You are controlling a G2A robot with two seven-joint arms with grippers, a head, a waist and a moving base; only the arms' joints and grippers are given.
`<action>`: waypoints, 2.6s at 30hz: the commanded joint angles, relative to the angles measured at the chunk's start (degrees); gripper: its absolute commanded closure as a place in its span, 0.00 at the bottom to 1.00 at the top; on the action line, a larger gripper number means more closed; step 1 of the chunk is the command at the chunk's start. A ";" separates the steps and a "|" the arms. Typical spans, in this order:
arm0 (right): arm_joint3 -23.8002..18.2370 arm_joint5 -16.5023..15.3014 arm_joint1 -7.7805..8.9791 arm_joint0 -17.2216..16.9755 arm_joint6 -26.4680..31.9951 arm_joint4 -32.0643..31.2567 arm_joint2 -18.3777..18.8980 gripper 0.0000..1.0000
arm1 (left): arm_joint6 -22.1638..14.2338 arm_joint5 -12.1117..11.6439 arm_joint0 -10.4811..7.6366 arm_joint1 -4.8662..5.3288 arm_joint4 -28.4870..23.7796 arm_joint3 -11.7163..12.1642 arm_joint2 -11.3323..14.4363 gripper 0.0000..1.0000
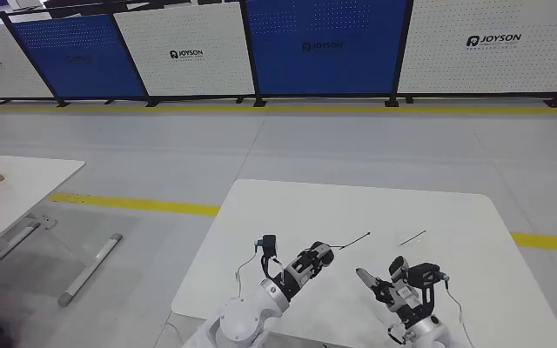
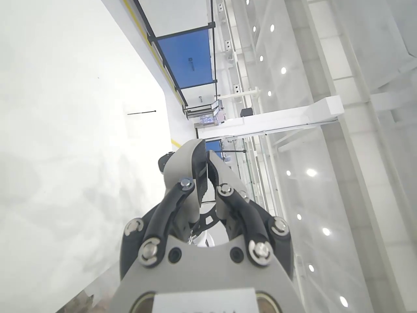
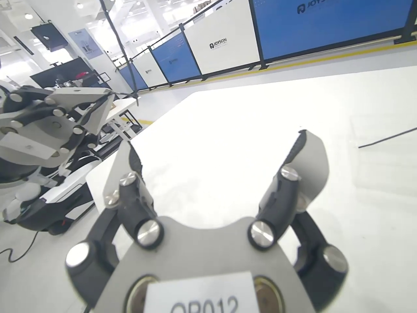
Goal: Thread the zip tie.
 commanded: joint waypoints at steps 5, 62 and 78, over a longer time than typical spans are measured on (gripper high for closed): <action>1.17 1.73 -0.42 1.80 0.51 1.56 -2.28 0.00 | 0.55 -0.15 -0.45 -0.19 0.48 0.20 1.47 1.00; 1.15 0.76 -0.17 5.21 4.87 5.57 -6.26 1.00 | 2.11 -0.88 -0.67 -0.20 5.73 1.66 4.53 1.00; 1.10 0.92 0.09 5.06 6.57 5.23 -6.63 0.76 | 3.41 -1.80 -0.45 -0.22 6.10 1.50 4.54 1.00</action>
